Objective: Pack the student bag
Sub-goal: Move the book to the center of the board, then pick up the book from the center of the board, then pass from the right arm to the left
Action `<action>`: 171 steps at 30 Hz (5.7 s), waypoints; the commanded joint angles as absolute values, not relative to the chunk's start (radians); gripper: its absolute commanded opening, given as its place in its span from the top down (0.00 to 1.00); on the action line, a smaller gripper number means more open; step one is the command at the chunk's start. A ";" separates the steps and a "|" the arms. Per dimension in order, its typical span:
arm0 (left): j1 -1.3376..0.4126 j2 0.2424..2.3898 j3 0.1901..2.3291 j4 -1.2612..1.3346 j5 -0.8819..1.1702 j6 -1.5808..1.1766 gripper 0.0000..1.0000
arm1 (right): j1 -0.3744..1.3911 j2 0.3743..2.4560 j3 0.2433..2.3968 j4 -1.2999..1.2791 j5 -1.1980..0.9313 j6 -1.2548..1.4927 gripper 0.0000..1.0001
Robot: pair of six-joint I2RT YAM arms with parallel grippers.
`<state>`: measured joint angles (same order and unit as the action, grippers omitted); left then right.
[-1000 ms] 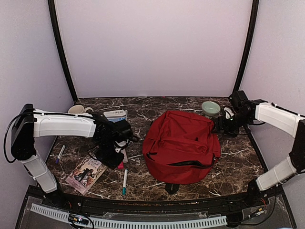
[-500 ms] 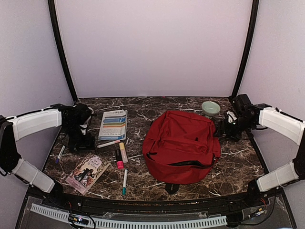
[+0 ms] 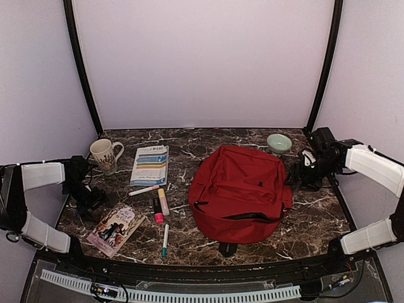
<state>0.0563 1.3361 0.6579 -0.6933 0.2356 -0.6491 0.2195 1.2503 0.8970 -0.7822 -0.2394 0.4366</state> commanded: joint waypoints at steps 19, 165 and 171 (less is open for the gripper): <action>-0.020 1.187 0.448 -0.646 0.422 -0.871 0.23 | 0.399 1.143 0.866 -0.379 -0.430 0.581 0.31; -0.169 1.057 1.245 -0.939 0.507 -0.448 0.24 | 1.078 1.880 1.591 -0.005 -0.379 0.734 1.00; -0.168 1.090 1.282 -0.599 0.757 -0.573 0.19 | 0.926 1.717 1.515 -0.071 -0.505 0.654 1.00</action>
<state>-0.1619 1.0729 1.3094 -0.8421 0.5507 -0.4805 1.0222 1.8179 1.5520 -0.0364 -0.4023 0.7483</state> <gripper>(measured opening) 0.809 0.029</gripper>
